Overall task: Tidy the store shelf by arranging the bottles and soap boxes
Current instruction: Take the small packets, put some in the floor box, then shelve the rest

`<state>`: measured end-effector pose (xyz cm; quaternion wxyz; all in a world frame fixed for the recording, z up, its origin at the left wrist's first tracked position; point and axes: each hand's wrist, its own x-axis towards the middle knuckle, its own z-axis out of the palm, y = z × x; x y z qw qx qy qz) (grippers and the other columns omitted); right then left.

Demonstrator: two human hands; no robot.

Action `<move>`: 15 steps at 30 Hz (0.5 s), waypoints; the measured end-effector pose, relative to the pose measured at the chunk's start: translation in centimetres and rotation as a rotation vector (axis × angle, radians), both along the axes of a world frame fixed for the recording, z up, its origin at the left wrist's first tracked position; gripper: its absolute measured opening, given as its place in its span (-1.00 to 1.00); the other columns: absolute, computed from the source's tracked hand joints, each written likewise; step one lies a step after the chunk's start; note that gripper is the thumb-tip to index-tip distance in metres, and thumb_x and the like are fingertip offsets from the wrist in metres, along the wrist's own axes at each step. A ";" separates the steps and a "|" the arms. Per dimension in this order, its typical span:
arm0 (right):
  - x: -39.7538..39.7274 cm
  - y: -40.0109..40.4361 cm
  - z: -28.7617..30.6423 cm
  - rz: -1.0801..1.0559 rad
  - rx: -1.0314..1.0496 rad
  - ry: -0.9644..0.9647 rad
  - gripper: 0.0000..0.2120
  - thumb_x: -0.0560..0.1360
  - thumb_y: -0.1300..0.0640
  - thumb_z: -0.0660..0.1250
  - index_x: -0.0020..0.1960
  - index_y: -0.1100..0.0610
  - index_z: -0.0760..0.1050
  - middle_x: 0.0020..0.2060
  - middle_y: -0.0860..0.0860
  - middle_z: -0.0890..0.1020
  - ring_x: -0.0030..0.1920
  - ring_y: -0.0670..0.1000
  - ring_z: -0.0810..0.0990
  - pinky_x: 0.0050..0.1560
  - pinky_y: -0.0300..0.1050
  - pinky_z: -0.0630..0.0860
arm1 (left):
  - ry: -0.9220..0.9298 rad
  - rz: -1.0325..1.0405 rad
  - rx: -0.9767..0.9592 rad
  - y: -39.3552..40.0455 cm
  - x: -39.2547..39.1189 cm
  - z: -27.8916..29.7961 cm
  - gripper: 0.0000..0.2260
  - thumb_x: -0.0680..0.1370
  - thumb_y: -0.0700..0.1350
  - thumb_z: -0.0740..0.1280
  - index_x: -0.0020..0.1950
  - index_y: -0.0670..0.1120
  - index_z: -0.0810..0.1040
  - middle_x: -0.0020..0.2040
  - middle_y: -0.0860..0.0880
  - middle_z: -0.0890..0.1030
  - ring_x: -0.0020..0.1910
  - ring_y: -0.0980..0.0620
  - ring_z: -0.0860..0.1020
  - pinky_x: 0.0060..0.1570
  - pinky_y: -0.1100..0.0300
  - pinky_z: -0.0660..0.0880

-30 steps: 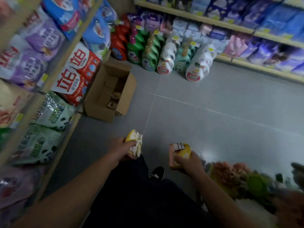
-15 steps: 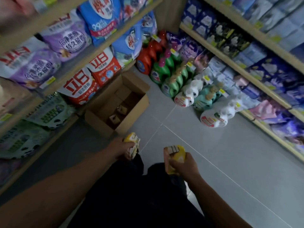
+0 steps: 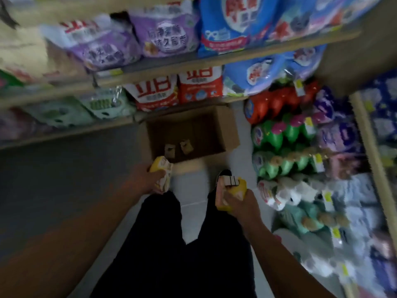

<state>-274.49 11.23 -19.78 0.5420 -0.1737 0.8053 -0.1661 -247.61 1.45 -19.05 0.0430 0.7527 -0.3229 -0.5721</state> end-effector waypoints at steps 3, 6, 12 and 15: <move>-2.7 -5.5 -4.1 0.078 0.026 -0.020 -0.68 0.41 -0.04 0.50 0.04 0.05 0.48 -0.04 0.07 0.62 -0.03 0.08 0.62 0.03 0.07 0.59 | -0.044 0.131 -0.002 -1.4 -1.4 -3.4 -0.81 0.56 -0.05 0.37 0.07 -0.14 0.56 -0.05 -0.14 0.63 -0.18 -0.04 0.63 -0.34 0.22 0.50; -3.8 -10.5 -9.6 0.137 0.055 -0.026 -0.69 0.40 -0.05 0.49 0.03 0.05 0.48 -0.06 0.06 0.61 -0.06 0.05 0.62 -0.03 0.03 0.60 | -0.049 0.283 0.030 -3.1 -2.7 -8.9 -0.88 0.55 -0.07 0.38 0.03 -0.08 0.55 -0.04 -0.15 0.63 -0.24 -0.07 0.68 -0.27 0.11 0.63; -2.0 -17.8 -26.5 0.303 0.038 0.029 -0.63 0.48 0.02 0.43 0.21 0.15 0.48 0.09 0.12 0.60 0.08 0.15 0.59 0.12 0.07 0.54 | -0.027 0.395 0.050 -7.2 -4.2 -26.2 -0.68 0.54 -0.10 0.38 0.26 -0.12 0.48 0.13 -0.14 0.58 0.05 -0.14 0.61 0.01 -0.11 0.61; -0.6 -20.0 -35.8 0.349 0.039 0.001 -0.55 0.49 0.05 0.43 0.32 0.18 0.46 0.17 0.15 0.59 0.17 0.17 0.57 0.22 0.16 0.51 | -0.104 0.380 0.020 -8.9 -4.3 -35.6 -0.65 0.53 -0.09 0.37 0.30 -0.08 0.46 0.12 -0.08 0.56 0.08 -0.12 0.57 0.04 -0.04 0.59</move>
